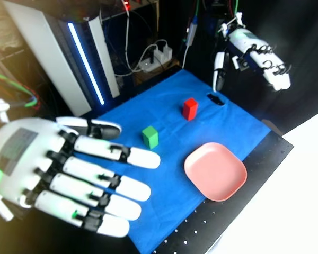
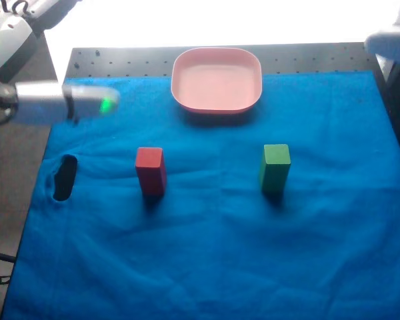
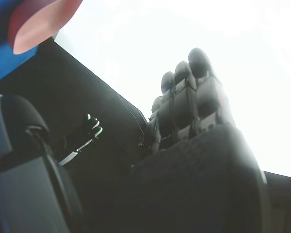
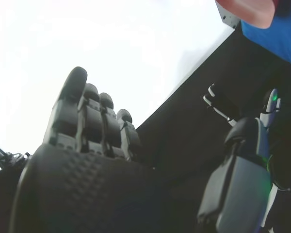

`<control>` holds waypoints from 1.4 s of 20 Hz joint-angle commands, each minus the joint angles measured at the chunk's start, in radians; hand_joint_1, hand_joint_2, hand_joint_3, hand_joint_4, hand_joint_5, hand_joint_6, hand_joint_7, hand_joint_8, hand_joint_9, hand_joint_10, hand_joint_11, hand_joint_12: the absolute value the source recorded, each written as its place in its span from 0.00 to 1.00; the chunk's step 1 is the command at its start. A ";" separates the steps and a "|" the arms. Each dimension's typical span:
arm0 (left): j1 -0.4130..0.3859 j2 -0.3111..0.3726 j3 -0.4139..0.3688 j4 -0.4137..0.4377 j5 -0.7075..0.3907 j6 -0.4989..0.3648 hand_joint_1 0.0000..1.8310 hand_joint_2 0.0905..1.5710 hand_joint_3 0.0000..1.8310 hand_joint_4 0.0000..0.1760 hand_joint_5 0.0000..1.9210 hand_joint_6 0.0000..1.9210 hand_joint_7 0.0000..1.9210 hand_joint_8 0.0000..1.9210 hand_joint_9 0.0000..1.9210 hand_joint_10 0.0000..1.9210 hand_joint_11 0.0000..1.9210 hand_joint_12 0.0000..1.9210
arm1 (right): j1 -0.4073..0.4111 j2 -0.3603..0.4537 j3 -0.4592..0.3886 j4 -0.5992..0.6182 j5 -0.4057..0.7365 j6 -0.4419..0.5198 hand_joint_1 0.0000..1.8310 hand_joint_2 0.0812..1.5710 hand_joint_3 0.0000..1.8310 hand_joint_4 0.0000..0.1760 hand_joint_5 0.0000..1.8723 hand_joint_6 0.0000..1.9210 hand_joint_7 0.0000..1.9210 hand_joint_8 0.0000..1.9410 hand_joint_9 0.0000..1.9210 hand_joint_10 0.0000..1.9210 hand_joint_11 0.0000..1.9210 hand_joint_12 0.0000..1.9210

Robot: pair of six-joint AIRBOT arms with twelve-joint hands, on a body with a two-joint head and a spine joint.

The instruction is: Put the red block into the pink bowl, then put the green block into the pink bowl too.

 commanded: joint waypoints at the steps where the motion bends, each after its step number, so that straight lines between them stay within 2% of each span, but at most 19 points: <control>1: -0.016 0.007 0.000 0.015 -0.115 -0.003 0.06 0.52 0.01 0.82 0.00 0.00 0.00 0.00 0.00 0.00 0.00 0.00 | 0.015 0.007 0.005 0.008 0.118 0.005 0.13 0.57 0.01 0.37 0.00 0.00 0.00 0.00 0.00 0.00 0.00 0.00; 3: -0.018 0.010 -0.002 0.030 -0.110 -0.003 0.06 0.53 0.01 0.86 0.00 0.00 0.00 0.00 0.00 0.00 0.00 0.00 | 0.015 0.010 0.005 0.001 0.113 0.005 0.13 0.57 0.01 0.44 0.00 0.00 0.00 0.00 0.00 0.00 0.00 0.00; 6: -0.038 0.024 -0.003 0.072 -0.080 -0.004 0.07 0.53 0.01 0.83 0.00 0.00 0.00 0.00 0.00 0.00 0.00 0.00 | 0.015 0.018 0.005 -0.015 0.098 0.006 0.13 0.58 0.01 0.37 0.00 0.00 0.00 0.00 0.00 0.00 0.00 0.00; 8: -0.055 0.039 0.000 0.120 -0.043 -0.022 0.06 0.53 0.01 0.75 0.00 0.00 0.00 0.00 0.00 0.00 0.00 0.00 | 0.037 0.023 0.005 -0.046 0.055 0.006 0.12 0.59 0.01 0.37 0.00 0.00 0.00 0.00 0.00 0.00 0.00 0.00; 9: -0.062 0.049 0.005 0.168 -0.026 -0.074 0.06 0.55 0.01 0.63 0.00 0.00 0.00 0.00 0.00 0.00 0.00 0.00 | 0.086 0.023 0.005 -0.102 -0.012 0.006 0.10 0.60 0.01 0.40 0.00 0.00 0.02 0.01 0.00 0.00 0.00 0.00; 10: -0.063 0.059 0.011 0.207 -0.019 -0.124 0.05 0.55 0.01 0.63 0.00 0.00 0.00 0.00 0.00 0.00 0.00 0.00 | 0.135 0.022 0.004 -0.155 -0.061 0.010 0.08 0.59 0.01 0.31 0.00 0.00 0.02 0.01 0.00 0.00 0.00 0.00; 11: -0.063 0.067 0.014 0.229 -0.012 -0.150 0.05 0.55 0.01 0.63 0.00 0.00 0.00 0.00 0.00 0.00 0.00 0.00 | 0.164 0.018 0.004 -0.202 -0.092 0.026 0.08 0.59 0.01 0.29 0.00 0.00 0.02 0.01 0.00 0.00 0.00 0.00; 12: -0.063 0.073 0.014 0.251 0.000 -0.158 0.05 0.56 0.01 0.58 0.00 0.00 0.00 0.00 0.00 0.00 0.00 0.00 | 0.188 0.017 0.005 -0.248 -0.109 0.052 0.07 0.60 0.01 0.18 0.00 0.00 0.02 0.00 0.00 0.00 0.00 0.00; 13: -0.067 0.074 0.014 0.273 0.017 -0.162 0.05 0.56 0.01 0.41 0.00 0.00 0.01 0.00 0.01 0.00 0.03 0.01 | 0.193 0.017 0.005 -0.279 -0.111 0.081 0.07 0.59 0.00 0.25 0.00 0.00 0.03 0.01 0.01 0.00 0.00 0.00; 14: -0.074 0.075 0.011 0.304 0.029 -0.175 0.05 0.56 0.01 0.37 0.00 0.00 0.01 0.00 0.01 0.00 0.04 0.02 | 0.196 0.017 0.002 -0.292 -0.111 0.088 0.06 0.59 0.00 0.27 0.00 0.00 0.03 0.01 0.01 0.00 0.00 0.00; 15: -0.081 0.075 0.009 0.342 0.033 -0.201 0.07 0.57 0.00 0.19 0.00 0.00 0.02 0.01 0.04 0.00 0.03 0.11 | 0.199 0.017 -0.003 -0.306 -0.111 0.088 0.05 0.59 0.00 0.42 0.00 0.00 0.04 0.01 0.01 0.01 0.01 0.00; 17: -0.083 0.078 -0.006 0.384 0.033 -0.223 0.08 0.57 0.00 0.15 0.00 0.00 0.03 0.00 0.05 0.00 0.00 0.21 | 0.200 0.016 -0.010 -0.317 -0.111 0.088 0.05 0.59 0.00 0.45 0.00 0.00 0.04 0.01 0.02 0.01 0.01 0.00; 18: -0.083 0.081 -0.020 0.410 0.032 -0.223 0.13 0.53 0.00 0.35 0.01 0.00 0.04 0.00 0.07 0.00 0.00 0.25 | 0.200 0.014 -0.012 -0.322 -0.111 0.088 0.05 0.60 0.01 0.33 0.00 0.00 0.03 0.00 0.01 0.00 0.00 0.00; 19: -0.084 0.083 -0.031 0.432 0.034 -0.223 0.16 0.53 0.00 0.27 0.00 0.00 0.04 0.00 0.08 0.00 0.00 0.24 | 0.200 0.012 -0.012 -0.326 -0.112 0.088 0.06 0.60 0.00 0.39 0.00 0.00 0.03 0.00 0.00 0.00 0.00 0.00; 21: -0.095 0.084 -0.047 0.486 0.047 -0.231 0.23 0.49 0.00 0.32 0.00 0.00 0.06 0.00 0.09 0.00 0.00 0.29 | 0.200 0.011 -0.011 -0.333 -0.127 0.088 0.09 0.59 0.00 0.25 0.00 0.00 0.02 0.00 0.00 0.00 0.00 0.00; 23: -0.104 0.083 -0.059 0.543 0.066 -0.249 0.31 0.47 0.00 0.07 0.00 0.00 0.06 0.00 0.09 0.00 0.00 0.34 | 0.200 0.007 -0.008 -0.341 -0.141 0.088 0.09 0.58 0.00 0.09 0.00 0.00 0.02 0.00 0.00 0.00 0.00 0.00; 26: -0.107 0.082 -0.071 0.582 0.090 -0.251 0.35 0.48 0.00 0.00 0.00 0.00 0.04 0.00 0.07 0.00 0.00 0.29 | 0.200 0.004 -0.003 -0.347 -0.161 0.088 0.12 0.58 0.00 0.08 0.00 0.00 0.03 0.00 0.01 0.00 0.00 0.00; 27: -0.110 0.080 -0.072 0.589 0.100 -0.251 0.37 0.47 0.00 0.00 0.00 0.00 0.05 0.00 0.07 0.00 0.00 0.31 | 0.200 0.004 -0.002 -0.347 -0.165 0.088 0.11 0.58 0.00 0.15 0.00 0.00 0.03 0.00 0.02 0.01 0.00 0.00; 28: -0.114 0.077 -0.073 0.604 0.120 -0.251 0.38 0.46 0.00 0.00 0.00 0.00 0.05 0.00 0.07 0.00 0.00 0.31 | 0.200 0.004 0.000 -0.348 -0.171 0.088 0.11 0.58 0.00 0.10 0.00 0.00 0.02 0.00 0.02 0.01 0.00 0.00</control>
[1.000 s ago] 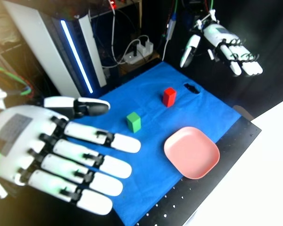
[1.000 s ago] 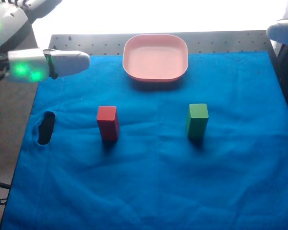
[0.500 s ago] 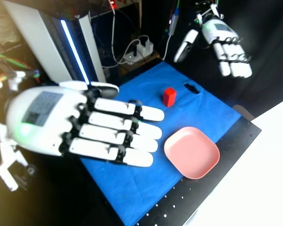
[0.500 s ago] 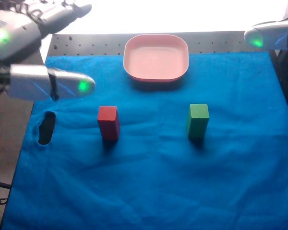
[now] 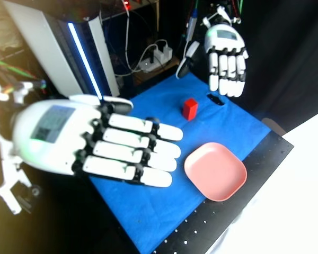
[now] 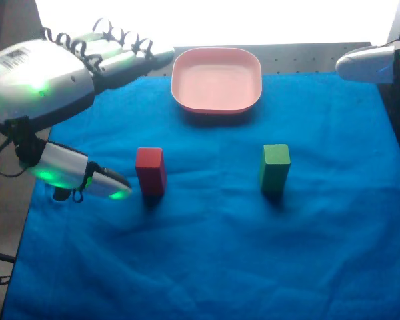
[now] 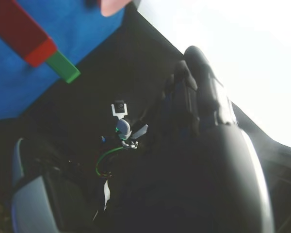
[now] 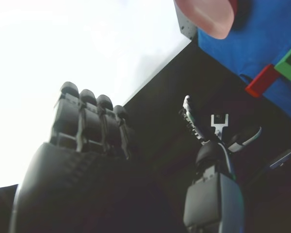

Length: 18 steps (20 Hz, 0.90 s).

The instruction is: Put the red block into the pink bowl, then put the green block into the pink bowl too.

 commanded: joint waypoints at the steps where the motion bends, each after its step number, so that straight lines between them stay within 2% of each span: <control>1: -0.017 -0.007 -0.002 -0.022 -0.091 0.000 0.39 0.45 0.00 0.00 0.01 0.00 0.04 0.00 0.06 0.00 0.00 0.32 | 0.017 0.002 0.004 0.022 0.104 0.006 0.11 0.59 0.00 0.05 0.00 0.00 0.03 0.00 0.01 0.00 0.00 0.00; 2: -0.017 -0.015 -0.003 -0.012 -0.080 0.000 0.38 0.45 0.00 0.00 0.01 0.00 0.03 0.00 0.07 0.00 0.00 0.33 | 0.017 0.001 0.004 0.021 0.102 0.006 0.10 0.58 0.00 0.10 0.00 0.00 0.02 0.00 0.00 0.00 0.00 0.00; 3: -0.018 -0.024 -0.001 -0.005 -0.068 0.000 0.37 0.45 0.00 0.00 0.02 0.00 0.04 0.00 0.08 0.00 0.00 0.35 | 0.017 0.001 0.004 0.021 0.102 0.006 0.07 0.55 0.00 0.27 0.00 0.00 0.02 0.00 0.00 0.00 0.00 0.00; 5: -0.018 -0.051 0.013 -0.003 -0.056 0.000 0.40 0.44 0.00 0.00 0.06 0.01 0.08 0.01 0.11 0.01 0.00 0.37 | 0.017 -0.001 0.004 0.021 0.102 0.006 0.05 0.53 0.00 0.37 0.00 0.00 0.02 0.00 0.01 0.00 0.00 0.00; 6: -0.018 -0.061 0.019 -0.004 -0.051 0.000 0.43 0.44 0.00 0.00 0.08 0.01 0.12 0.01 0.15 0.01 0.00 0.41 | 0.017 -0.001 0.003 0.021 0.102 0.006 0.04 0.52 0.00 0.29 0.00 0.00 0.02 0.00 0.01 0.00 0.01 0.00; 9: -0.018 -0.097 0.043 -0.013 -0.029 0.000 0.46 0.44 0.00 0.00 0.11 0.01 0.17 0.01 0.19 0.01 0.02 0.47 | 0.017 -0.001 0.002 0.022 0.102 0.006 0.03 0.52 0.00 0.25 0.00 0.00 0.02 0.00 0.01 0.00 0.01 0.01; 11: -0.018 -0.117 0.061 -0.028 -0.013 0.000 0.45 0.46 0.00 0.00 0.13 0.00 0.19 0.00 0.21 0.01 0.02 0.52 | 0.017 -0.001 0.001 0.022 0.102 0.006 0.03 0.55 0.00 0.16 0.00 0.00 0.03 0.00 0.02 0.01 0.03 0.01; 13: -0.014 -0.131 0.074 -0.051 -0.002 0.000 0.45 0.46 0.00 0.00 0.15 0.00 0.21 0.00 0.25 0.01 0.03 0.59 | 0.017 -0.001 -0.002 0.022 0.102 0.006 0.03 0.57 0.01 0.13 0.00 0.00 0.02 0.00 0.03 0.01 0.02 0.01; 15: -0.004 -0.139 0.077 -0.066 -0.008 0.000 0.45 0.46 0.00 0.00 0.15 0.00 0.22 0.00 0.25 0.01 0.03 0.60 | 0.017 -0.001 -0.002 0.022 0.102 0.006 0.03 0.57 0.01 0.13 0.00 0.00 0.02 0.00 0.03 0.01 0.02 0.01; 16: 0.003 -0.144 0.078 -0.073 -0.010 0.000 0.46 0.47 0.00 0.00 0.17 0.00 0.23 0.00 0.28 0.01 0.03 0.61 | 0.017 -0.001 -0.002 0.022 0.102 0.006 0.05 0.54 0.00 0.01 0.00 0.00 0.03 0.00 0.03 0.01 0.01 0.01; 17: 0.010 -0.150 0.079 -0.078 -0.013 0.000 0.49 0.47 0.00 0.00 0.19 0.01 0.25 0.01 0.30 0.02 0.07 0.63 | 0.017 -0.001 -0.002 0.023 0.102 0.006 0.06 0.54 0.00 0.00 0.00 0.00 0.04 0.01 0.03 0.01 0.01 0.01; 18: 0.014 -0.155 0.080 -0.081 -0.015 0.000 0.49 0.47 0.00 0.00 0.19 0.01 0.25 0.01 0.30 0.02 0.07 0.63 | 0.017 -0.001 -0.003 0.023 0.102 0.006 0.06 0.54 0.00 0.00 0.00 0.00 0.04 0.01 0.03 0.01 0.01 0.01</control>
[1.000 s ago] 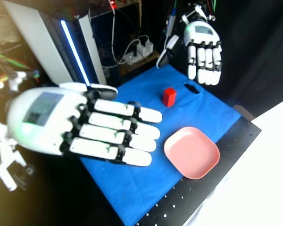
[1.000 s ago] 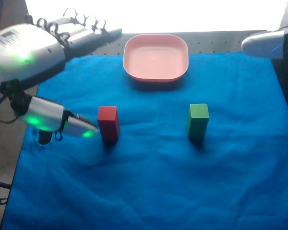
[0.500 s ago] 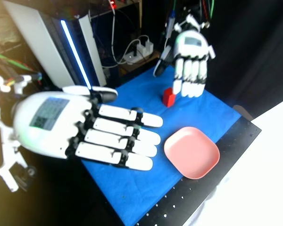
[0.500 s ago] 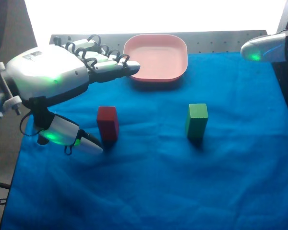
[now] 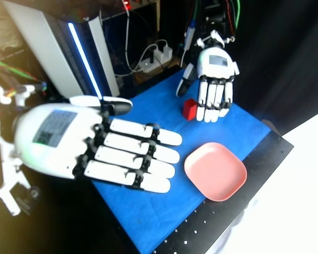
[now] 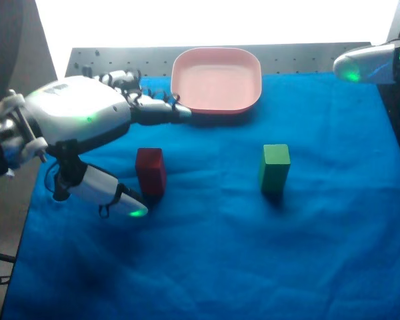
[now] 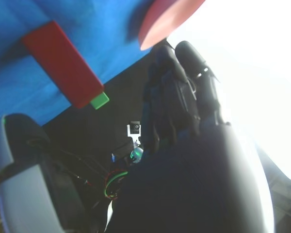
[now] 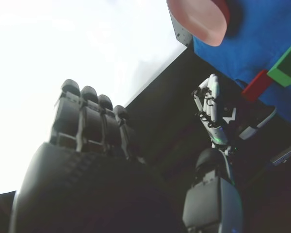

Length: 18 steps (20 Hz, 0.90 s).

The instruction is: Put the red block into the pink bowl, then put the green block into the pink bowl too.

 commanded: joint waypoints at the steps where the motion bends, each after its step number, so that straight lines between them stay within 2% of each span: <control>1: -0.006 -0.005 0.004 -0.021 -0.120 0.001 0.49 0.48 0.00 0.00 0.20 0.01 0.26 0.01 0.31 0.02 0.09 0.59 | 0.017 0.002 -0.002 0.024 0.110 0.006 0.06 0.55 0.00 0.03 0.00 0.00 0.03 0.00 0.03 0.00 0.01 0.01; 3: 0.000 -0.015 0.007 -0.023 -0.118 0.001 0.51 0.49 0.00 0.00 0.22 0.01 0.27 0.00 0.32 0.02 0.10 0.61 | 0.017 0.002 -0.002 0.026 0.110 0.006 0.05 0.55 0.00 0.06 0.00 0.00 0.03 0.00 0.03 0.00 0.01 0.01; 4: 0.001 -0.020 0.009 -0.024 -0.116 0.001 0.49 0.49 0.00 0.00 0.27 0.02 0.32 0.01 0.39 0.03 0.17 0.61 | 0.017 0.002 -0.002 0.027 0.110 0.006 0.05 0.55 0.00 0.09 0.00 0.00 0.03 0.00 0.03 0.00 0.01 0.01; 5: 0.001 -0.022 0.011 -0.025 -0.114 0.001 0.49 0.49 0.00 0.00 0.27 0.02 0.32 0.01 0.39 0.03 0.17 0.61 | 0.017 0.002 -0.002 0.028 0.110 0.006 0.05 0.55 0.00 0.09 0.00 0.00 0.03 0.00 0.03 0.00 0.01 0.01; 6: 0.002 -0.027 0.015 -0.028 -0.110 0.001 0.50 0.49 0.00 0.00 0.31 0.01 0.36 0.01 0.42 0.04 0.21 0.63 | 0.017 0.002 -0.002 0.028 0.110 0.006 0.06 0.55 0.00 0.14 0.00 0.00 0.04 0.00 0.03 0.00 0.01 0.01; 8: 0.002 -0.037 0.023 -0.035 -0.108 0.001 0.52 0.50 0.00 0.00 0.36 0.01 0.42 0.01 0.46 0.04 0.24 0.58 | 0.017 0.002 -0.002 0.030 0.110 0.006 0.05 0.55 0.00 0.00 0.00 0.00 0.04 0.00 0.02 0.00 0.00 0.01; 11: 0.003 -0.051 0.034 -0.045 -0.100 0.001 0.53 0.52 0.00 0.00 0.40 0.01 0.46 0.01 0.47 0.04 0.27 0.55 | 0.017 0.002 -0.002 0.030 0.110 0.006 0.05 0.55 0.00 0.00 0.00 0.00 0.04 0.00 0.02 0.00 0.00 0.01; 12: 0.003 -0.053 0.035 -0.046 -0.098 0.001 0.55 0.54 0.00 0.00 0.44 0.02 0.49 0.01 0.50 0.04 0.31 0.54 | 0.017 0.002 -0.002 0.030 0.110 0.006 0.05 0.56 0.00 0.00 0.00 0.00 0.04 0.00 0.02 0.00 0.00 0.01; 14: 0.005 -0.056 0.038 -0.052 -0.098 0.001 0.57 0.57 0.00 0.00 0.50 0.01 0.57 0.02 0.55 0.05 0.33 0.58 | 0.017 0.002 -0.002 0.031 0.110 0.006 0.06 0.55 0.00 0.04 0.00 0.00 0.05 0.00 0.03 0.00 0.01 0.02; 15: 0.005 -0.059 0.042 -0.056 -0.098 0.001 0.58 0.58 0.00 0.00 0.54 0.01 0.62 0.03 0.59 0.06 0.35 0.61 | 0.017 0.002 -0.002 0.031 0.110 0.006 0.05 0.55 0.00 0.09 0.00 0.00 0.05 0.00 0.02 0.00 0.01 0.02; 16: 0.005 -0.063 0.048 -0.067 -0.100 0.001 0.62 0.62 0.01 0.00 0.59 0.27 0.66 0.03 0.62 0.11 0.38 0.69 | 0.017 0.002 -0.002 0.032 0.110 0.006 0.05 0.56 0.00 0.07 0.00 0.00 0.04 0.00 0.02 0.00 0.00 0.02; 17: 0.005 -0.064 0.051 -0.072 -0.101 0.001 0.68 0.64 0.00 0.00 0.57 0.32 0.64 0.32 0.62 0.15 0.37 0.70 | 0.017 0.002 -0.002 0.032 0.110 0.006 0.05 0.56 0.00 0.07 0.00 0.00 0.05 0.00 0.03 0.00 0.01 0.02; 18: 0.005 -0.064 0.055 -0.082 -0.104 0.001 0.69 0.65 0.00 0.00 0.56 0.34 0.61 0.43 0.59 0.24 0.37 0.72 | 0.017 0.002 -0.002 0.033 0.110 0.006 0.05 0.57 0.00 0.07 0.00 0.00 0.05 0.00 0.03 0.00 0.01 0.02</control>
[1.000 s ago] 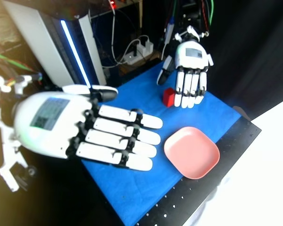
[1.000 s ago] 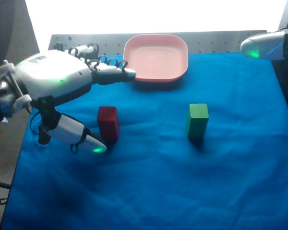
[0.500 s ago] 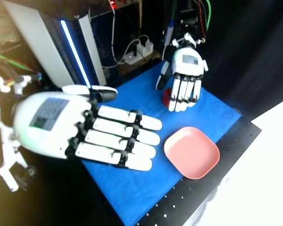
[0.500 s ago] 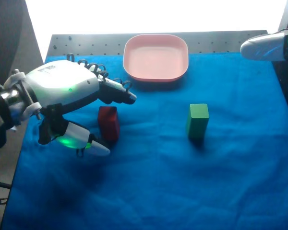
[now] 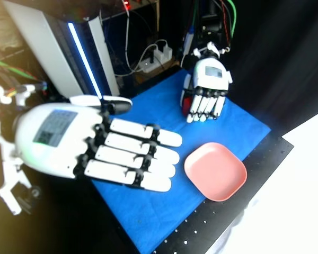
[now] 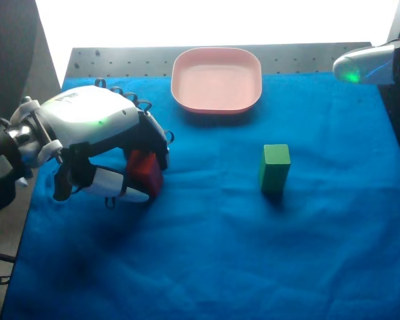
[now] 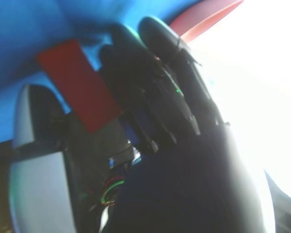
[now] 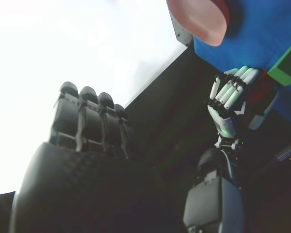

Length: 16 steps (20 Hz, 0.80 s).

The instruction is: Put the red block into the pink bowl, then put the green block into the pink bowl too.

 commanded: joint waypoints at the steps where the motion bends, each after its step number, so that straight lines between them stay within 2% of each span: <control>1: -0.009 -0.004 0.004 -0.018 -0.108 0.000 0.69 0.65 0.00 0.00 0.55 0.35 0.60 0.46 0.56 0.32 0.36 0.72 | 0.017 0.002 0.000 0.026 0.111 0.006 0.05 0.57 0.00 0.07 0.00 0.00 0.05 0.00 0.03 0.01 0.01 0.02; 3: -0.010 -0.004 0.009 -0.021 -0.107 0.000 0.69 0.67 0.00 0.00 0.55 0.34 0.56 0.56 0.55 0.59 0.45 0.85 | 0.017 0.002 0.000 0.026 0.111 0.006 0.05 0.57 0.00 0.13 0.00 0.00 0.06 0.00 0.03 0.01 0.00 0.02; 4: -0.010 -0.004 0.010 -0.022 -0.107 0.000 0.69 0.67 0.00 0.00 0.55 0.34 0.55 0.57 0.54 0.63 0.45 0.86 | 0.017 0.002 0.000 0.026 0.111 0.006 0.05 0.57 0.01 0.10 0.00 0.00 0.05 0.00 0.03 0.00 0.00 0.03; 6: -0.011 -0.004 0.013 -0.024 -0.106 0.000 0.69 0.67 0.00 0.00 0.55 0.34 0.55 0.58 0.54 0.64 0.46 0.86 | 0.017 0.002 0.000 0.026 0.111 0.006 0.05 0.58 0.01 0.10 0.00 0.00 0.05 0.00 0.03 0.00 0.00 0.03; 7: -0.014 -0.004 0.017 -0.024 -0.104 0.000 0.69 0.67 0.00 0.00 0.54 0.37 0.57 0.52 0.53 0.51 0.41 0.78 | 0.017 0.002 0.001 0.026 0.111 0.006 0.05 0.58 0.00 0.19 0.00 0.00 0.06 0.00 0.03 0.00 0.00 0.03; 8: -0.017 -0.003 0.018 -0.024 -0.102 0.000 0.69 0.67 0.00 0.00 0.53 0.39 0.58 0.51 0.53 0.47 0.40 0.75 | 0.017 0.002 0.001 0.026 0.111 0.006 0.06 0.57 0.00 0.17 0.00 0.00 0.06 0.00 0.03 0.00 0.00 0.03; 9: -0.022 -0.003 0.021 -0.024 -0.097 0.000 0.69 0.67 0.00 0.00 0.53 0.40 0.57 0.51 0.53 0.47 0.39 0.76 | 0.017 0.001 0.001 0.026 0.111 0.006 0.06 0.57 0.00 0.19 0.00 0.00 0.06 0.00 0.03 0.00 0.00 0.03; 10: -0.028 -0.002 0.025 -0.024 -0.094 0.000 0.69 0.67 0.00 0.00 0.54 0.39 0.57 0.52 0.55 0.50 0.44 0.78 | 0.017 0.001 0.002 0.026 0.111 0.006 0.06 0.56 0.00 0.23 0.00 0.00 0.06 0.00 0.03 0.00 0.00 0.03; 12: -0.038 -0.002 0.032 -0.024 -0.092 0.000 0.69 0.67 0.00 0.00 0.54 0.38 0.57 0.52 0.55 0.50 0.45 0.78 | 0.017 0.001 0.002 0.026 0.111 0.006 0.06 0.56 0.00 0.25 0.00 0.00 0.06 0.00 0.03 0.00 0.00 0.03; 13: -0.042 -0.002 0.034 -0.024 -0.093 0.000 0.70 0.66 0.00 0.00 0.57 0.33 0.58 0.52 0.56 0.53 0.45 0.80 | 0.017 0.001 0.003 0.026 0.111 0.006 0.06 0.56 0.00 0.20 0.00 0.00 0.06 0.00 0.04 0.00 0.00 0.08; 14: -0.053 -0.001 0.039 -0.024 -0.092 0.000 0.70 0.66 0.00 0.00 0.57 0.31 0.57 0.55 0.54 0.63 0.44 0.88 | 0.017 0.001 0.003 0.026 0.111 0.006 0.06 0.55 0.00 0.19 0.00 0.00 0.06 0.00 0.03 0.00 0.00 0.08; 15: -0.059 -0.001 0.043 -0.024 -0.092 0.000 0.70 0.67 0.00 0.00 0.56 0.32 0.56 0.57 0.53 0.67 0.43 0.91 | 0.017 0.000 0.003 0.026 0.111 0.006 0.05 0.55 0.00 0.17 0.00 0.00 0.06 0.00 0.04 0.00 0.00 0.08; 16: -0.071 0.000 0.049 -0.027 -0.095 0.000 0.70 0.67 0.00 0.00 0.55 0.34 0.56 0.57 0.52 0.65 0.42 0.88 | 0.017 -0.001 0.005 0.026 0.111 0.006 0.06 0.55 0.00 0.15 0.00 0.00 0.06 0.00 0.04 0.00 0.00 0.08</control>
